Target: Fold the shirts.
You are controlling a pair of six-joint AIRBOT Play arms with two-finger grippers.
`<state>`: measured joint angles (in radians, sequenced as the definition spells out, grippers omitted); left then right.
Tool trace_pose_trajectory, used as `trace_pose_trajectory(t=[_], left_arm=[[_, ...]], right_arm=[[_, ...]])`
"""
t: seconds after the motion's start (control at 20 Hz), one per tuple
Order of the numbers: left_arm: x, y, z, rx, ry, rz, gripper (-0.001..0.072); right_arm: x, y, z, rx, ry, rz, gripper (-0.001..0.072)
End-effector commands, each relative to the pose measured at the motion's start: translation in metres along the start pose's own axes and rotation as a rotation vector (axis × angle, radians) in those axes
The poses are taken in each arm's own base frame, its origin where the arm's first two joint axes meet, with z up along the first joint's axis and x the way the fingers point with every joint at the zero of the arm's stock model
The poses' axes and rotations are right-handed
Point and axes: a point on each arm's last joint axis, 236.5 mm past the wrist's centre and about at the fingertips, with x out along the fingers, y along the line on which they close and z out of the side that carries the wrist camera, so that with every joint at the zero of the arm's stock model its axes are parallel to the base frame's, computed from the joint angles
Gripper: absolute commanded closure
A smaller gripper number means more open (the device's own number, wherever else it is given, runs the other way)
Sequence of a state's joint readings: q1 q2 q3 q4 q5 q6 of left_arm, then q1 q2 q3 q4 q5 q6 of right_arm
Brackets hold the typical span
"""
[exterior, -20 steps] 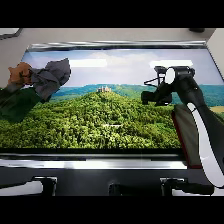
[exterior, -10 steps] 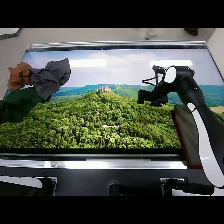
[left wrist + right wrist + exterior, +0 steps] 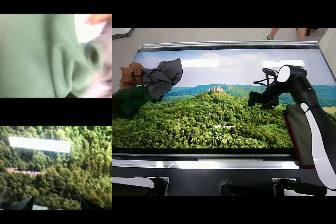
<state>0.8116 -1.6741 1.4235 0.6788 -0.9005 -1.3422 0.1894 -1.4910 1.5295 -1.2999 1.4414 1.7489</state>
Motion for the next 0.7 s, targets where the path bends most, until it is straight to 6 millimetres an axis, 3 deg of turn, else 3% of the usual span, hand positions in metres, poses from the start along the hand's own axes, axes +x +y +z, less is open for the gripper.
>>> trace_pose_trajectory(t=[0.0,0.1,0.2,0.3,0.35,0.45,0.55,0.65], left_arm=[[-0.101,-0.118,0.035,0.23,-0.249,-0.148,0.067],[-0.181,-0.212,0.004,0.429,-0.348,-0.258,0.067],[-0.245,-0.291,-0.066,0.59,-0.374,-0.401,0.067],[-0.292,-0.343,-0.153,0.69,-0.321,-0.573,0.067],[-0.309,-0.358,-0.197,0.717,-0.259,-0.662,0.067],[-0.321,-0.366,-0.271,0.736,-0.089,-0.766,0.067],[-0.308,-0.358,-0.34,0.73,0.133,-0.808,0.067],[-0.275,-0.333,-0.419,0.753,0.398,-0.796,0.067]], right_arm=[[-0.02,-0.015,-0.009,-0.072,-0.006,-0.077,0.0039],[-0.045,-0.021,-0.006,-0.089,-0.076,-0.119,0.0039],[-0.074,-0.022,-0.007,-0.118,-0.154,-0.146,0.0039],[-0.104,-0.021,-0.013,-0.132,-0.227,-0.157,0.0039],[-0.12,-0.02,-0.018,-0.138,-0.265,-0.16,0.0039],[-0.148,-0.018,-0.03,-0.147,-0.323,-0.163,0.0039],[-0.171,-0.021,-0.044,-0.15,-0.363,-0.183,0.0038],[-0.189,-0.029,-0.057,-0.146,-0.389,-0.218,0.0038]])
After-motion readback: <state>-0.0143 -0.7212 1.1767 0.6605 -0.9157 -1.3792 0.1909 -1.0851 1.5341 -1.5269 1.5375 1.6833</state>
